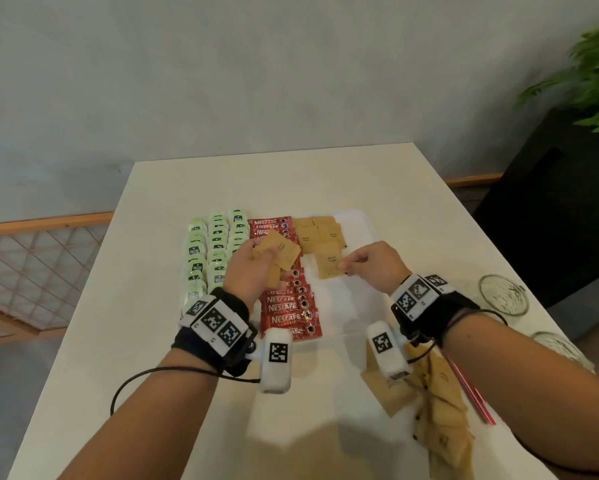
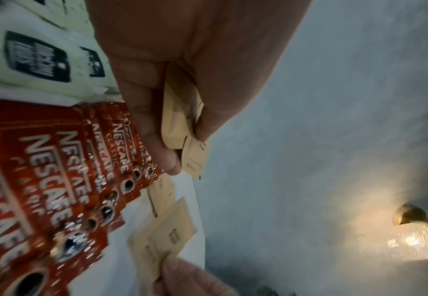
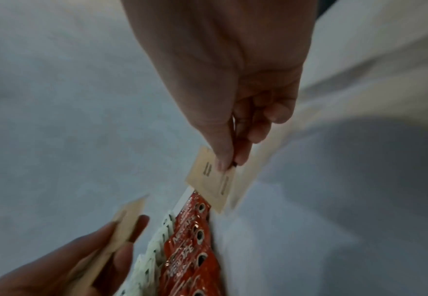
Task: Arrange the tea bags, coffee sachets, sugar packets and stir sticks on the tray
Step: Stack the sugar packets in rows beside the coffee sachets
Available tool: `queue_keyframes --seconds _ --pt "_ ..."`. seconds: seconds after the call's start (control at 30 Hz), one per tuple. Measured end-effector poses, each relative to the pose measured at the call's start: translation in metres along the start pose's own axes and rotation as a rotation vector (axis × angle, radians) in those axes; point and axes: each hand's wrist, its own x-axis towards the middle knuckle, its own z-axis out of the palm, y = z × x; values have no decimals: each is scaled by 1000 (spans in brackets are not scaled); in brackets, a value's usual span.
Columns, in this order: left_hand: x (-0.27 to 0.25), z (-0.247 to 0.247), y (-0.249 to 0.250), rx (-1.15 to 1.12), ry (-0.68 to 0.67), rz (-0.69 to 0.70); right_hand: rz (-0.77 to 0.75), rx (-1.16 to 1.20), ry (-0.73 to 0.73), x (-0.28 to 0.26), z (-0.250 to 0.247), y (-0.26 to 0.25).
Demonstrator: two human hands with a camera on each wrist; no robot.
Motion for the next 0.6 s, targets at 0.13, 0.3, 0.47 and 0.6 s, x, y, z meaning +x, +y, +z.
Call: queue_keyframes --seconds 0.13,0.3,0.47,0.6 --pt "11 -5 3 -84 57 -5 95 -20 1 23 18 -2" --pt "16 -9 3 -94 44 -13 90 -71 -39 43 24 -14" --pt "14 -9 2 -69 0 -3 123 -105 -98 47 18 -21" --pt "9 -5 1 -27 -35 12 105 -92 -16 40 16 -26"
